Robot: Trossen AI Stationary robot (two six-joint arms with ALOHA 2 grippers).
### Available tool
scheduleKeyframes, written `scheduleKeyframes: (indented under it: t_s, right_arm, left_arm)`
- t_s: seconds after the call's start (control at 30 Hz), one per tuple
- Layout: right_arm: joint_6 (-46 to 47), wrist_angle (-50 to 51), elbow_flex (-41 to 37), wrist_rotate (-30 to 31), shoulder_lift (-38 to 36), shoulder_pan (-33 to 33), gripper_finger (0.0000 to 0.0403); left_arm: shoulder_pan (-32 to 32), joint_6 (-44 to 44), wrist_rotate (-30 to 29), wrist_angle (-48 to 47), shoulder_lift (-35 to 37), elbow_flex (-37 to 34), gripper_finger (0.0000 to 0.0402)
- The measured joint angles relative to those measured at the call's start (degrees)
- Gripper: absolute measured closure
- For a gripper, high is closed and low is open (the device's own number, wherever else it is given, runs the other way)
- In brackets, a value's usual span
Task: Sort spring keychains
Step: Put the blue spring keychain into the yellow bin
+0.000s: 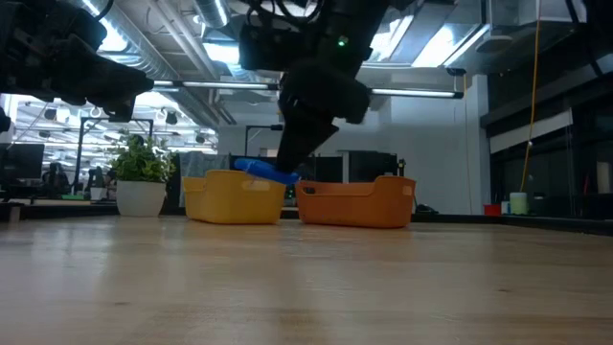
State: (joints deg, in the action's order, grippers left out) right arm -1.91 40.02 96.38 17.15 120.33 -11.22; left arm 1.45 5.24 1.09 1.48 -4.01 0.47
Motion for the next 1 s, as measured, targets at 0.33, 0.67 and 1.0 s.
scheduleKeyframes:
  t_s: [0.33,0.67,1.0]
  right_arm:
    - [-1.6,-0.3,1.6,-0.3,-0.1,2.5,0.0388]
    - [-7.8,3.0,11.5,-0.5,-0.3,5.0,0.0389]
    - [-11.1,12.1,19.1,-9.2,-0.3,9.7,0.0389]
  left_arm:
    - [0.0,0.0,0.0,0.0,0.0,0.0,0.0331]
    - [0.0,0.0,0.0,0.0,0.0,0.0,0.0331]
    - [0.0,0.0,0.0,0.0,0.0,0.0,0.0331]
